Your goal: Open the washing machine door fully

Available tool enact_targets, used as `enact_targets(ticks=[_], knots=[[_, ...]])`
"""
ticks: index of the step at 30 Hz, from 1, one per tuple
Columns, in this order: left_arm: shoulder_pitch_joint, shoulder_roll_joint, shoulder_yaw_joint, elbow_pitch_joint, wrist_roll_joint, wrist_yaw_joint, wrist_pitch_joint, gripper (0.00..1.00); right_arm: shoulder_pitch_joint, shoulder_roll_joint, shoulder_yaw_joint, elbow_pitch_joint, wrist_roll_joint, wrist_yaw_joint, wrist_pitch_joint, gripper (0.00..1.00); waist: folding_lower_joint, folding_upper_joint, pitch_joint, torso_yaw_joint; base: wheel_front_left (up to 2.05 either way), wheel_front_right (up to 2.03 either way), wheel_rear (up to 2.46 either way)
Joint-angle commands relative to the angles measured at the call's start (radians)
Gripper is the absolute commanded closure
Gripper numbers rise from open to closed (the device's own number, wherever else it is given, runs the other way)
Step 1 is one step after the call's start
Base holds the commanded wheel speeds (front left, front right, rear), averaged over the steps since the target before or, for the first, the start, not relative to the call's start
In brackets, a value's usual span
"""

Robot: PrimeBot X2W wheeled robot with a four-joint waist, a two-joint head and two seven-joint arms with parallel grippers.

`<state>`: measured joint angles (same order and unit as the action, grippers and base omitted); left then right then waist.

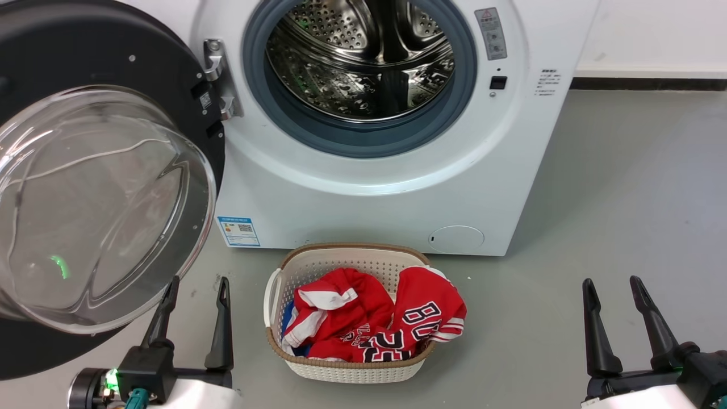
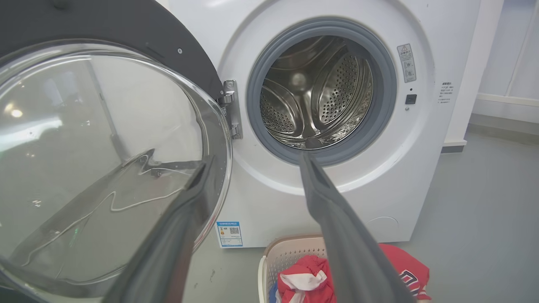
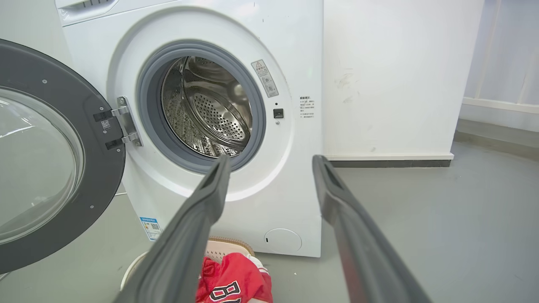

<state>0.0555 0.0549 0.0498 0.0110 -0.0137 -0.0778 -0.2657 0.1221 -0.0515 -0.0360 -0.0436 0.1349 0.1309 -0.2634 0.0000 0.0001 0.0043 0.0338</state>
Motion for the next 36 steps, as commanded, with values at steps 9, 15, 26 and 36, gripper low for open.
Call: enact_targets(ticks=[9,15,26,36], knots=[[0.04,-0.004,-0.04,0.0,-0.033,0.034,0.002,0.0,0.033,0.003,0.005,-0.021,0.023,0.0,-0.002,0.0,0.0,-0.0001,-0.009,-0.021,0.0,0.0,0.0],[0.037,-0.005,-0.047,0.006,-0.033,0.038,0.002,0.0,0.038,0.003,0.013,-0.022,0.026,0.0,-0.002,0.0,0.0,-0.0001,-0.008,-0.025,0.0,0.0,0.0],[0.045,-0.004,-0.04,0.04,-0.037,0.043,0.0,1.0,0.029,0.0,0.015,0.007,0.022,0.0,0.001,1.0,0.0,-0.0001,-0.009,-0.026,0.0,0.0,0.0],[0.027,-0.004,-0.027,0.088,-0.195,0.033,0.042,1.0,0.009,-0.01,0.02,0.054,0.182,0.0,0.031,1.0,0.0,-0.0001,-0.008,-0.027,0.0,0.0,0.0]])
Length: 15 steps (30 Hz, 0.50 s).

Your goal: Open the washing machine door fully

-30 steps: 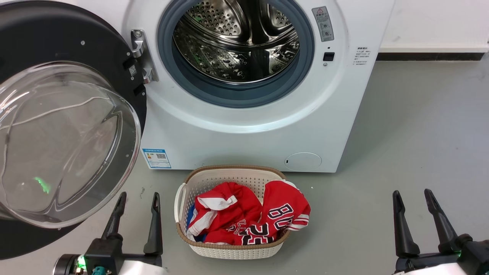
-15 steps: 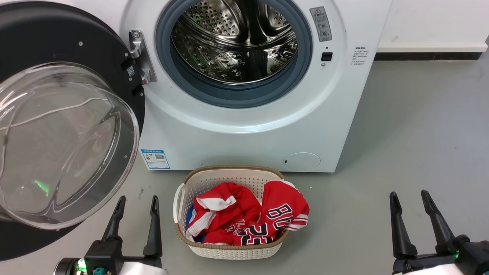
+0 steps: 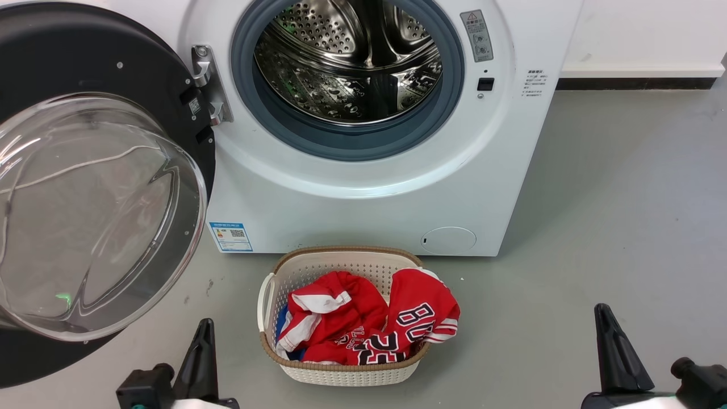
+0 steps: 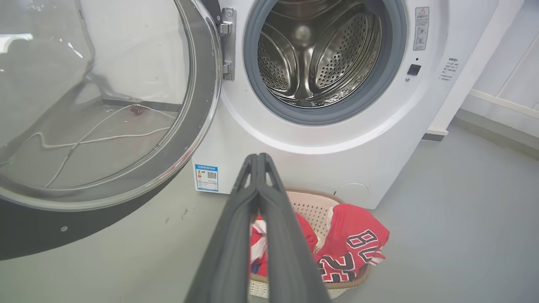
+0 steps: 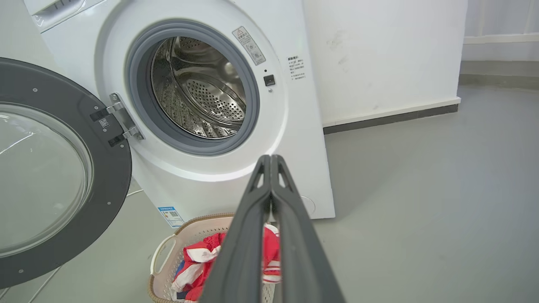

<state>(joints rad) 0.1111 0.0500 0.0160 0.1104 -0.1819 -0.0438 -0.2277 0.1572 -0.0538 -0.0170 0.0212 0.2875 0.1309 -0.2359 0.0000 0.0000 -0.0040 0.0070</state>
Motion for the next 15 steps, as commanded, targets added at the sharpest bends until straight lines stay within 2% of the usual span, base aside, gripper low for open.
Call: enact_targets(ticks=[1,15], knots=[[-0.032,0.001,0.008,-0.009,-0.048,-0.003,0.009,1.0,-0.03,-0.009,0.001,-0.007,0.05,0.0,0.007,1.0,0.0,0.0,0.0,0.0,0.0,0.0,0.0],[-0.067,0.001,0.024,0.015,-0.311,-0.019,0.07,1.0,-0.077,-0.022,0.002,0.036,0.309,0.0,0.056,1.0,0.0,0.0,0.001,-0.001,0.0,0.0,0.0]])
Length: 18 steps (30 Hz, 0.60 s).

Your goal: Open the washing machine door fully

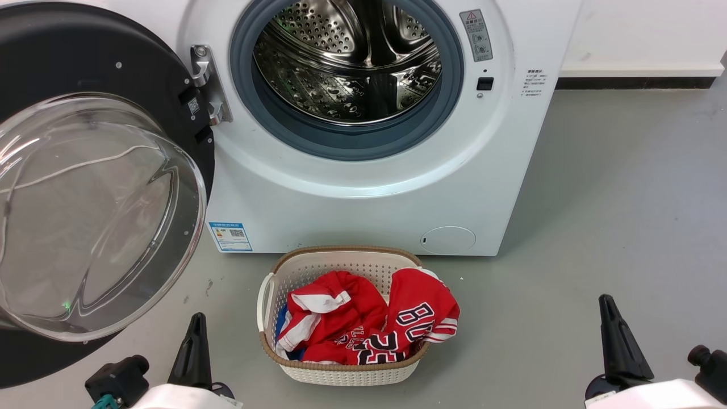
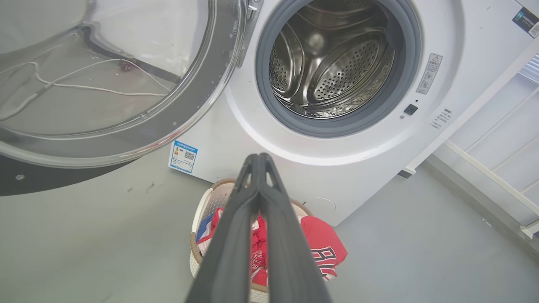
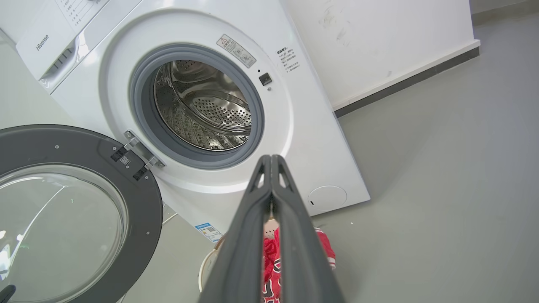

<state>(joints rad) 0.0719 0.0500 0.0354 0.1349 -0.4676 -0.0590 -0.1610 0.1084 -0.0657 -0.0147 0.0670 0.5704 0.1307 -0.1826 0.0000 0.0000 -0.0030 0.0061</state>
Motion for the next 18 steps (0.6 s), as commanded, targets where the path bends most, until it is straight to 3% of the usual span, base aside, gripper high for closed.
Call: enact_targets(ticks=[1,18], knots=[[-0.031,0.001,0.005,-0.008,-0.043,-0.005,0.008,1.0,-0.031,-0.01,0.0,-0.007,0.043,0.0,0.006,1.0,0.0,0.0,0.0,0.0,0.0,0.0,0.0],[-0.07,0.001,0.024,0.02,-0.309,-0.023,0.073,1.0,-0.077,-0.018,-0.006,0.036,0.3,0.0,0.062,1.0,0.0,0.0,0.001,-0.001,0.0,0.0,0.0]])
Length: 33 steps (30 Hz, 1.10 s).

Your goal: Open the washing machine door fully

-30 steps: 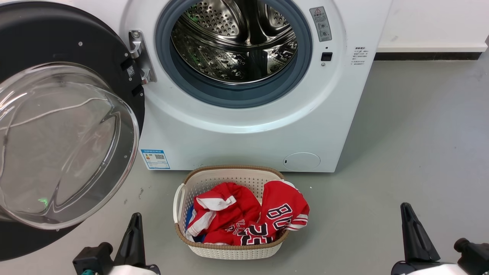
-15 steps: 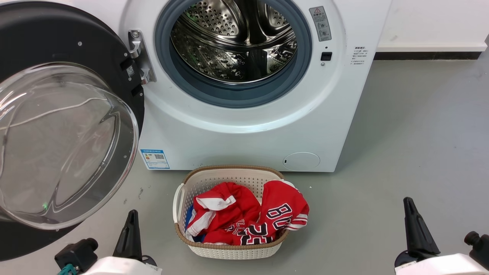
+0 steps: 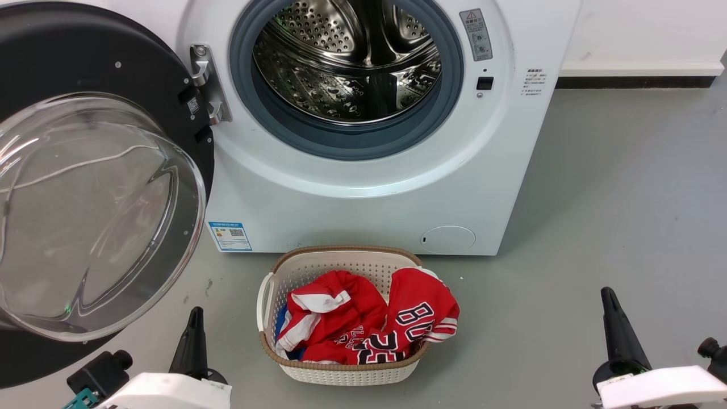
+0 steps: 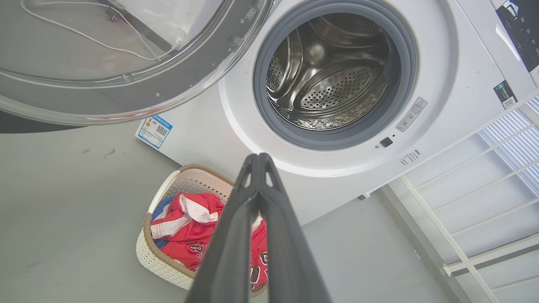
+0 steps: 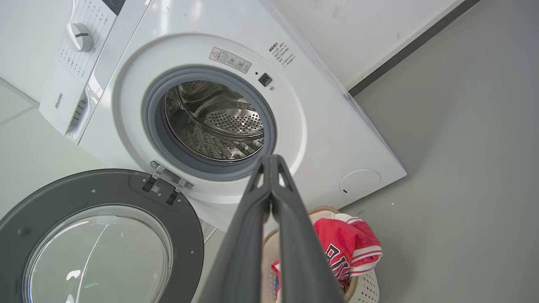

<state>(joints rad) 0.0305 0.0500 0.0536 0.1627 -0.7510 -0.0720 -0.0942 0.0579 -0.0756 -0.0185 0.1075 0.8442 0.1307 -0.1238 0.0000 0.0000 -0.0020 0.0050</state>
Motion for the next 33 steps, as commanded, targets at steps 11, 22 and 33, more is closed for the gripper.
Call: enact_targets(ticks=[11,22,33], knots=[[-0.05,0.001,0.015,0.008,-0.173,-0.019,0.042,1.0,-0.053,-0.01,-0.008,0.019,0.167,0.0,0.037,1.0,0.0,0.0,0.001,-0.001,0.0,0.0,0.0],[-0.068,0.001,0.024,0.021,-0.295,-0.026,0.073,1.0,-0.073,-0.011,-0.015,0.04,0.282,0.0,0.065,1.0,0.0,0.0,0.001,-0.001,0.0,0.0,0.0],[-0.085,0.001,0.033,0.034,-0.417,-0.034,0.102,1.0,-0.094,-0.011,-0.022,0.061,0.394,0.0,0.095,1.0,0.0,0.0,0.002,-0.002,0.0,0.0,0.0]])
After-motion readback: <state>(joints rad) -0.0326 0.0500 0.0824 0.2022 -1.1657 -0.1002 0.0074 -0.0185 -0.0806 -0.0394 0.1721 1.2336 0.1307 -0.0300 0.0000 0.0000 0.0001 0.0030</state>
